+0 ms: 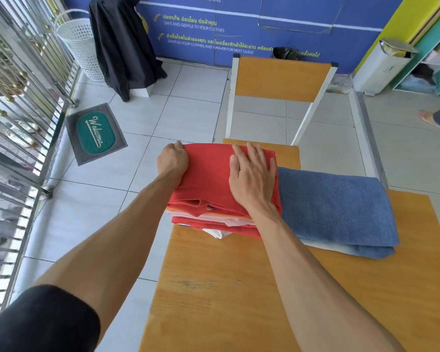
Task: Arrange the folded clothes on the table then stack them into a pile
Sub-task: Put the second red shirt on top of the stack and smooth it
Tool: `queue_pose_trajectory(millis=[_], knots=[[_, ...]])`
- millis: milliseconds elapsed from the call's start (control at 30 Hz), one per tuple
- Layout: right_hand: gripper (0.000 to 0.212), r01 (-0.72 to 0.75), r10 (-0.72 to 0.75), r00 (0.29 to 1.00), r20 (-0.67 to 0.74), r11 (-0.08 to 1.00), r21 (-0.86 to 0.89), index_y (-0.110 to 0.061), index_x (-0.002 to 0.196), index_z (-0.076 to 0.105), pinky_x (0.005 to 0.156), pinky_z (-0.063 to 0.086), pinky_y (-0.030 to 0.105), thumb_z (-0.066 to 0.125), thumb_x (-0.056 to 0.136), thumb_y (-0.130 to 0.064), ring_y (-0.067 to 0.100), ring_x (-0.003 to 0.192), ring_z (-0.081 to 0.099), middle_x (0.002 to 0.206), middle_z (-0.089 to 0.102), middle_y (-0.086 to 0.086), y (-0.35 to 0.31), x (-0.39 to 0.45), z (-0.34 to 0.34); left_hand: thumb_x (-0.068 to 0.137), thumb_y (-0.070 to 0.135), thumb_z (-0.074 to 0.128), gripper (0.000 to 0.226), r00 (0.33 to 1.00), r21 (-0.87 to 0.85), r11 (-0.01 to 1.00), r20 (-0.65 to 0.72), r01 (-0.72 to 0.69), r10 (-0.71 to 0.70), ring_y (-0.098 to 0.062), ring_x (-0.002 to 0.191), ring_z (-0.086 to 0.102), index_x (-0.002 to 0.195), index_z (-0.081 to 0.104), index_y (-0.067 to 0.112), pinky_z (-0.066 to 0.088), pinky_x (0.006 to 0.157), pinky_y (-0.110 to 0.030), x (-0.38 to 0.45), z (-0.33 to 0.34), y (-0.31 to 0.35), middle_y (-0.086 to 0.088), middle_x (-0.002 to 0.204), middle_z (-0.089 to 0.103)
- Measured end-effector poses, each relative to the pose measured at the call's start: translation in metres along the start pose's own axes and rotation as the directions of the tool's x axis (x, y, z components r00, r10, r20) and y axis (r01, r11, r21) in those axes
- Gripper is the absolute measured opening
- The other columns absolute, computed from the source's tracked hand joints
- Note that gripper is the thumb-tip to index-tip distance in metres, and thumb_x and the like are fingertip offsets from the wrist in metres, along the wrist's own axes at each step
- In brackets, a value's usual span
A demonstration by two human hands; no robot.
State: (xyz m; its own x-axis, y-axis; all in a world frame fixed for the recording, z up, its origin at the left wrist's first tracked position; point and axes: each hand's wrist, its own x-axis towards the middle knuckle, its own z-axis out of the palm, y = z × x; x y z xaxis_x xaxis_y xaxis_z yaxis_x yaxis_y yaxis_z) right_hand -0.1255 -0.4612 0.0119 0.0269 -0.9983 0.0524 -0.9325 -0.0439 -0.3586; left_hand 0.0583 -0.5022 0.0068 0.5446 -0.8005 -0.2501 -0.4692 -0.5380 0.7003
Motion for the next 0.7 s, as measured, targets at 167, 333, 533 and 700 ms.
queue_pose_trajectory(millis=[167,333,533,700], knots=[[0.054,-0.055,0.051,0.997,0.050,0.996,0.073,-0.030,0.157,0.032,0.124,0.000,0.055,0.016,0.108,-0.045,0.023,0.157,0.007,0.168,0.021,0.001,0.000,0.005,-0.007,0.097,0.028,0.037,0.032,0.884,0.289,0.903,-0.254,-0.319,0.393,-0.029,0.112,0.053,0.109,0.064,0.016,0.032,0.094,-0.043,-0.021,0.000,0.011,-0.009,0.116,0.063],[0.054,-0.077,0.069,0.993,0.101,0.994,0.073,-0.038,0.156,0.032,0.123,0.013,0.055,0.017,0.106,-0.051,0.023,0.155,0.014,0.168,0.022,0.005,0.027,0.007,-0.012,0.105,0.042,0.029,0.042,0.613,0.326,0.533,0.228,-0.780,0.757,-0.015,0.147,0.025,0.143,0.046,0.036,0.011,0.119,-0.051,-0.044,-0.003,-0.019,0.004,0.155,0.039],[0.056,-0.095,0.087,0.995,0.051,0.979,0.182,-0.029,0.159,0.026,0.117,0.029,0.047,0.018,0.108,-0.049,0.025,0.148,0.030,0.159,0.037,0.004,0.037,-0.001,-0.007,0.106,0.044,0.022,0.056,0.758,0.119,0.757,0.237,-0.643,0.607,-0.008,0.151,-0.001,0.157,0.014,0.023,0.005,0.123,-0.036,-0.036,0.002,-0.043,0.004,0.165,0.007],[0.059,-0.198,0.173,0.975,0.137,0.960,0.199,-0.033,0.161,0.013,0.124,0.010,0.056,0.009,0.106,-0.053,0.023,0.156,0.008,0.169,0.017,-0.001,0.039,-0.001,-0.002,0.107,0.038,0.019,0.052,0.804,0.075,0.815,0.235,-0.575,0.546,-0.011,0.151,0.008,0.156,0.020,0.021,0.008,0.123,-0.036,-0.036,0.002,-0.043,0.002,0.164,0.017]])
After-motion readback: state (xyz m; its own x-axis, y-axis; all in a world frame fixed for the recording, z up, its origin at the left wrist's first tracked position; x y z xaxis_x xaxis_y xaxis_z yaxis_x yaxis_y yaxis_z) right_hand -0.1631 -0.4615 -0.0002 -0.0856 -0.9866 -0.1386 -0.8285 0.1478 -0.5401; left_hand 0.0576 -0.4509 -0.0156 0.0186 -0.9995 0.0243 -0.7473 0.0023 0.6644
